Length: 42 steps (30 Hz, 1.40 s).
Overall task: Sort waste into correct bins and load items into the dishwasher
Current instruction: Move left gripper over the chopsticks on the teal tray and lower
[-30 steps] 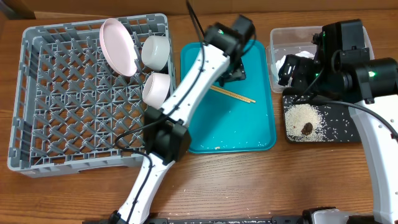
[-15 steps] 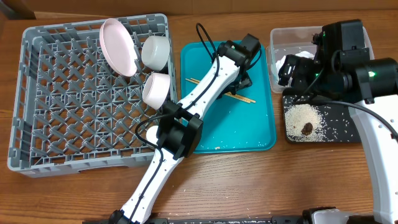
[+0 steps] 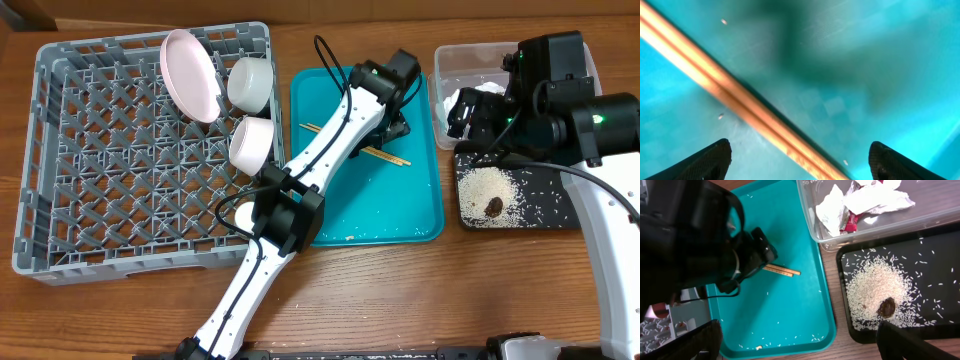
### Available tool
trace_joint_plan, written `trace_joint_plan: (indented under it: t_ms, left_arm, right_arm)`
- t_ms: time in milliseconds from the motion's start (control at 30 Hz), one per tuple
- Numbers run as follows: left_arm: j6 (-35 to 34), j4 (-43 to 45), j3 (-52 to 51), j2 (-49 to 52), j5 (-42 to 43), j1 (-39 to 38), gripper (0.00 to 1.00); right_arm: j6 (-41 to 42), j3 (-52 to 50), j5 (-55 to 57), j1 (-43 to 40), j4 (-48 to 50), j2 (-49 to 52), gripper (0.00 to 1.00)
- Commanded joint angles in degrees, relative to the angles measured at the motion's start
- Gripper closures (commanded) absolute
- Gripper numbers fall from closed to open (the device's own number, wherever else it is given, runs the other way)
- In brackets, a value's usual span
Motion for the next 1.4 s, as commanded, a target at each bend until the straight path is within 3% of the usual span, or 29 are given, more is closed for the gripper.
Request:
trace_joint_plan:
  t_ms: [0, 367, 533, 933, 1367]
  left_arm:
    - [0.0, -0.7, 4.6, 0.2, -1.9, -0.6, 0.08]
    - [-7.9, 2.6, 0.6, 0.4, -6.1, -0.8, 0.07]
    - [-8.1, 7.7, -3.2, 0.4, -6.1, -1.1, 0.08]
    - [-8.3, 7.7, -4.7, 0.4, -6.2, -1.3, 0.08]
    - [-9.2, 13.3, -14.3, 0.4, -2.7, -1.6, 0.09]
  right_arm:
    - [-0.3, 1.1, 0.3, 0.0, 0.2, -0.3, 0.00]
    - [-0.3, 1.1, 0.3, 0.0, 0.2, -0.3, 0.00]
    - [-0.3, 1.1, 0.3, 0.0, 0.2, -0.3, 0.00]
    - [-0.3, 1.1, 0.3, 0.0, 0.2, -0.3, 0.00]
    - [-0.3, 1.1, 0.3, 0.0, 0.2, -0.3, 0.00]
